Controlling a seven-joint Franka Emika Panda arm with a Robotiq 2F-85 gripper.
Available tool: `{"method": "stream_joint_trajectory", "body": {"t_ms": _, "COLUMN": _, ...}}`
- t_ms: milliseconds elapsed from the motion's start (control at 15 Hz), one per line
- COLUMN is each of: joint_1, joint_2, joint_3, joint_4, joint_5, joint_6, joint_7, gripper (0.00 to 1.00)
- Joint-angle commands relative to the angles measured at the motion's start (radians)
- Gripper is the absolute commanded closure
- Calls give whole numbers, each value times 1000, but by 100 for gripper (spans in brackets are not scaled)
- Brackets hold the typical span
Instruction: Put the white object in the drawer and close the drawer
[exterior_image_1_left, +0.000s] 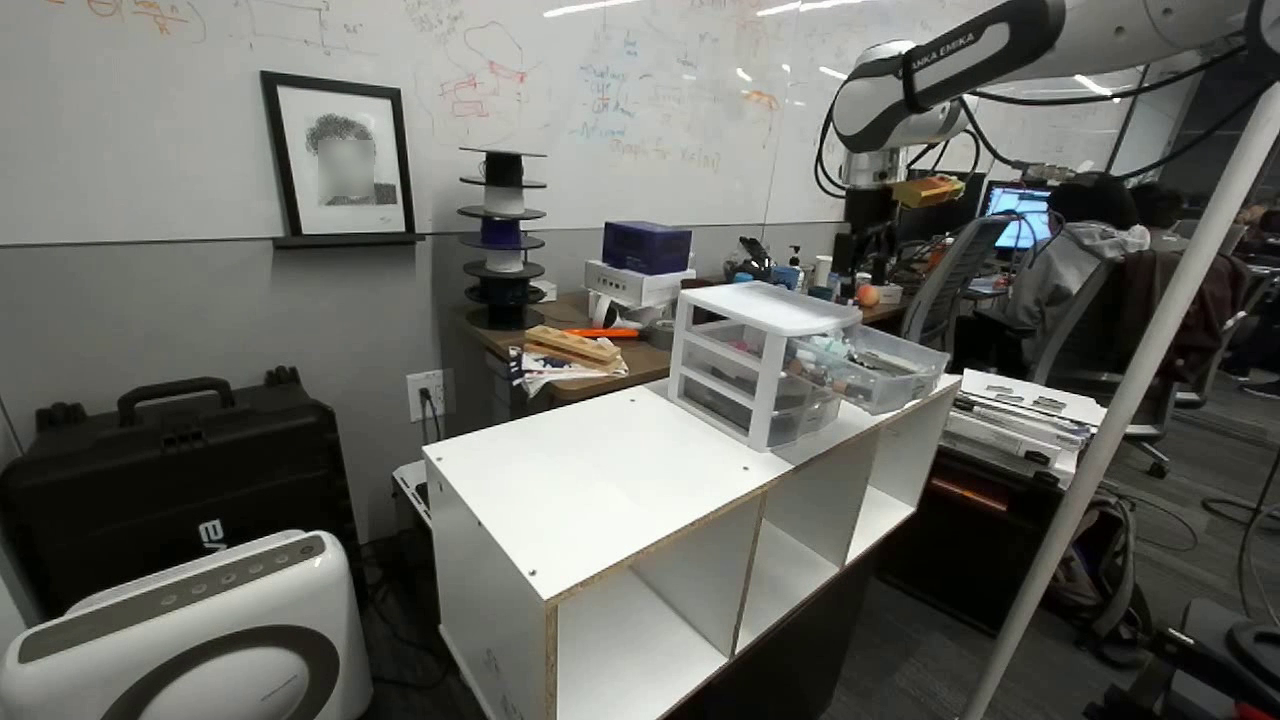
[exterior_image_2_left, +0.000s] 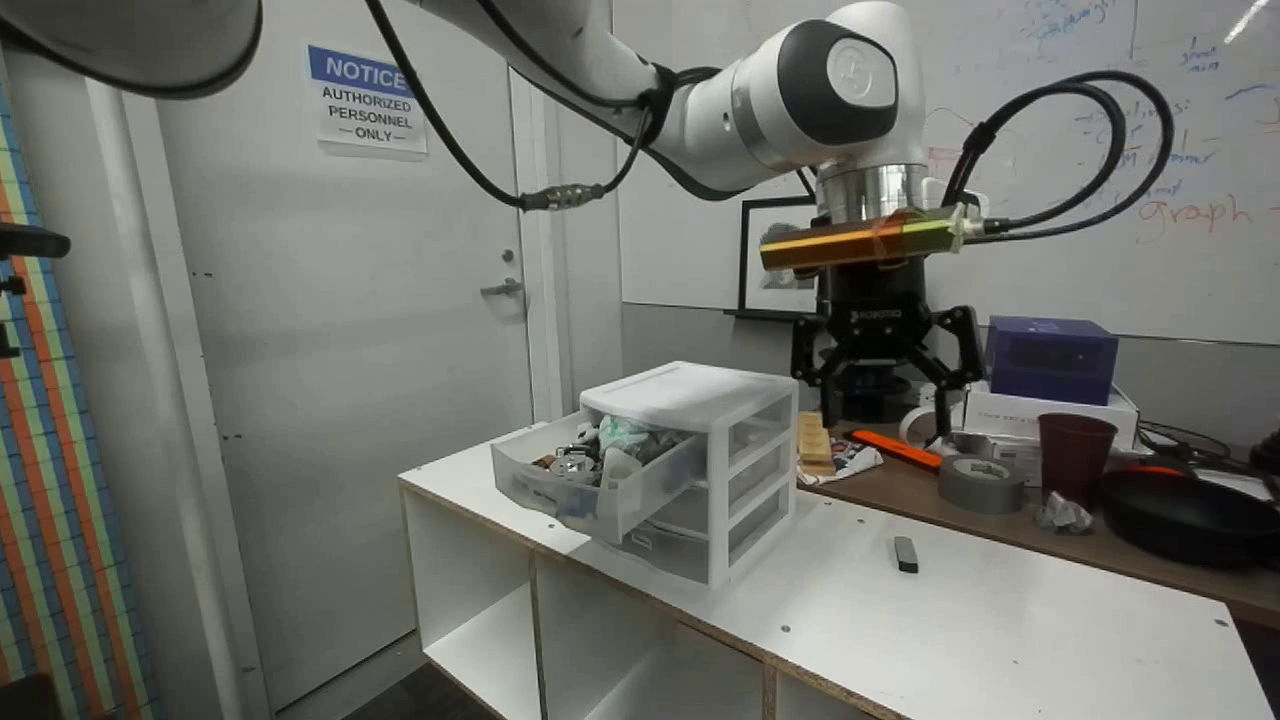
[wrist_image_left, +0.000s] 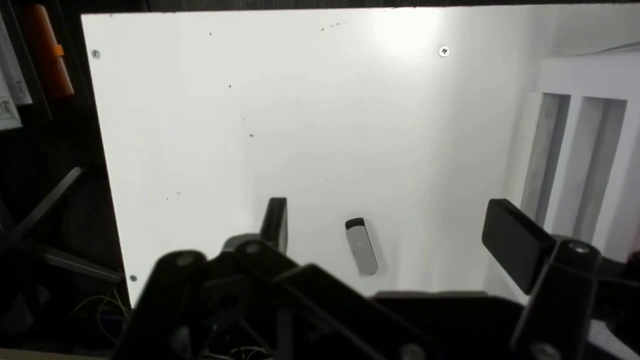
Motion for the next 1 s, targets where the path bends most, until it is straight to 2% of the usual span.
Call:
{"method": "stream_joint_trajectory", "body": {"t_ms": 0, "joint_1": -50, "joint_2": 65, "joint_3": 47, "joint_4": 96, "joint_5": 7, "joint_6": 43, "joint_7": -117, "gripper": 0}}
{"method": "stream_joint_trajectory", "body": {"t_ms": 400, "joint_1": -98, "joint_2": 153, "joint_3": 105, "joint_4": 148, "joint_5": 27, "joint_6": 141, "joint_7": -247, "gripper": 0}}
{"method": "stream_joint_trajectory", "body": {"t_ms": 933, "joint_1": -94, "joint_2": 295, "joint_3": 115, "joint_4": 261, "joint_5": 25, "joint_6": 182, "joint_7": -233, "gripper": 0}}
